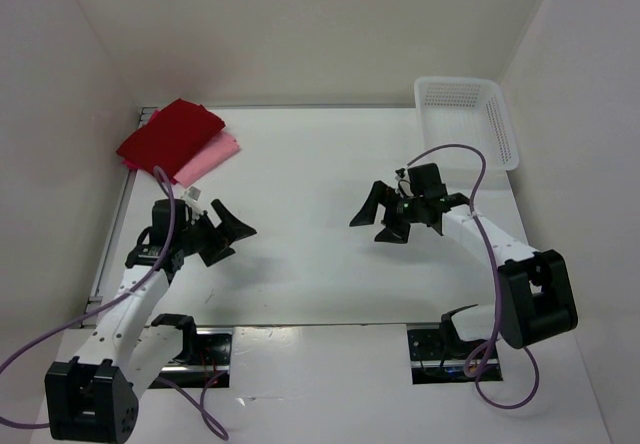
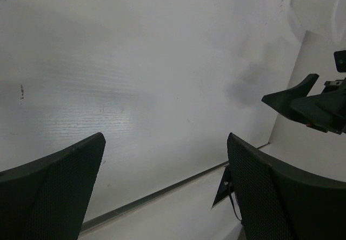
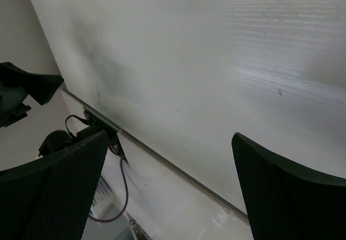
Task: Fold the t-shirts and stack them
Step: Put the neatly folded tshirt into the corner of the board with the left arm
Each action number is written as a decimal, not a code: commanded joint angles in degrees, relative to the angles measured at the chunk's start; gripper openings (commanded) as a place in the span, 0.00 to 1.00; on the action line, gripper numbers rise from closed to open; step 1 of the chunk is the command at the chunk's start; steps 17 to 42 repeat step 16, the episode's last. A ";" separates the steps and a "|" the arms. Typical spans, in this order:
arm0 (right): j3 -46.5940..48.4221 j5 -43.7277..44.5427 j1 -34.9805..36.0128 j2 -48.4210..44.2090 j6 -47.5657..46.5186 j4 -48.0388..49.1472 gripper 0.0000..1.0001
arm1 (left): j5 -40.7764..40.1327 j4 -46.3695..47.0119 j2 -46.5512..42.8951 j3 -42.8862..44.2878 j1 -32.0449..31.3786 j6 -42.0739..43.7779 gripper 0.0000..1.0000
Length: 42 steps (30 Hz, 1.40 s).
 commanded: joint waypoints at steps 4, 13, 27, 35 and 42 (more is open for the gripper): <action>1.81 0.59 1.19 -1.76 -0.47 2.20 1.00 | 1.82 2.14 0.44 2.49 -0.81 -1.59 1.00; 1.81 0.59 1.19 -1.76 -1.00 2.20 1.00 | 2.87 3.28 0.45 3.03 -0.81 -1.06 1.00; 1.81 0.06 1.19 -1.23 -1.00 2.20 1.00 | 1.57 2.76 0.97 3.03 -0.81 -1.06 1.00; 1.81 0.06 1.19 -1.23 -1.00 2.20 1.00 | 1.57 2.76 0.97 3.03 -0.81 -1.06 1.00; 1.81 0.06 1.19 -1.23 -1.00 2.20 1.00 | 1.57 2.76 0.97 3.03 -0.81 -1.06 1.00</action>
